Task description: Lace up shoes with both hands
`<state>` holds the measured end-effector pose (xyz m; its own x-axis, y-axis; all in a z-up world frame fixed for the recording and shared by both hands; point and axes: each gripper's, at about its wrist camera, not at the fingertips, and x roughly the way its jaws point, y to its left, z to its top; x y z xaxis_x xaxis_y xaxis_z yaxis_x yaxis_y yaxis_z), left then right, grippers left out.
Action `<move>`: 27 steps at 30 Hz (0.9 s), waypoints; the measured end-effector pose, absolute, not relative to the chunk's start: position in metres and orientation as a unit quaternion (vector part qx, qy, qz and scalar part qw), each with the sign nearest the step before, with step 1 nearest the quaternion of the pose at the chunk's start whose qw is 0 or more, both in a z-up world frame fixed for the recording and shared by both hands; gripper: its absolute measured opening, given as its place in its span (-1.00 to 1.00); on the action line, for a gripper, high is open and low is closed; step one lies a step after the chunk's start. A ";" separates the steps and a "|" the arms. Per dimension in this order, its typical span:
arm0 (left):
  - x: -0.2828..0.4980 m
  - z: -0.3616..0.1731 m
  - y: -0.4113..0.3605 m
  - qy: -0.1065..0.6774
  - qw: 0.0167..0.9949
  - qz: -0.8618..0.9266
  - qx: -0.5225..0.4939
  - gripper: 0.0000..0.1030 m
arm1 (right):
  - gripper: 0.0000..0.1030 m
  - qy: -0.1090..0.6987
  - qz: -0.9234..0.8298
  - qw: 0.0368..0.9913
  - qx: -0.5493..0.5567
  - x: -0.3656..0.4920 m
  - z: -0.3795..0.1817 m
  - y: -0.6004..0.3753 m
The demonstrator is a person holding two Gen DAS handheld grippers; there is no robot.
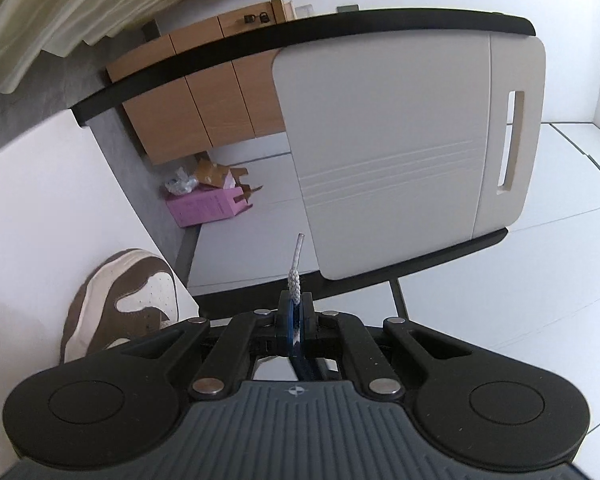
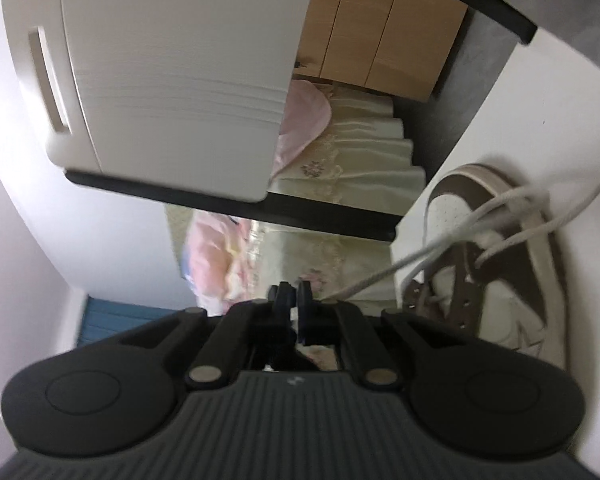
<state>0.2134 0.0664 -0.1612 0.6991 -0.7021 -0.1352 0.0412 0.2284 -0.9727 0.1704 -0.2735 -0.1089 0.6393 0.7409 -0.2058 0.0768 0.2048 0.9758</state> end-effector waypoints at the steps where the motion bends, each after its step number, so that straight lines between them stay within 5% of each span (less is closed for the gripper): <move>1: 0.214 -0.162 0.067 0.291 0.725 -0.255 -0.570 -0.95 | -0.94 0.353 0.237 0.690 0.586 0.171 -0.112 -0.274; 5: 0.211 -0.160 0.068 0.288 0.721 -0.252 -0.578 -0.95 | -0.83 0.355 0.233 0.666 0.613 0.169 -0.121 -0.280; 8: 0.210 -0.159 0.069 0.287 0.720 -0.252 -0.579 -0.95 | -0.38 0.375 0.234 0.678 0.587 0.167 -0.120 -0.275; 16: 0.210 -0.162 0.072 0.287 0.711 -0.250 -0.592 -0.95 | -0.22 0.362 0.259 0.649 0.618 0.167 -0.130 -0.258; 23: 0.211 -0.166 0.072 0.292 0.700 -0.251 -0.601 -0.95 | -0.22 0.323 0.236 0.664 0.632 0.169 -0.131 -0.262; 24: 0.211 -0.166 0.072 0.292 0.700 -0.252 -0.601 -0.95 | -0.29 0.323 0.235 0.673 0.622 0.170 -0.128 -0.260; 27: 0.210 -0.166 0.073 0.294 0.703 -0.245 -0.600 -0.95 | -0.90 0.301 0.232 0.713 0.589 0.170 -0.116 -0.255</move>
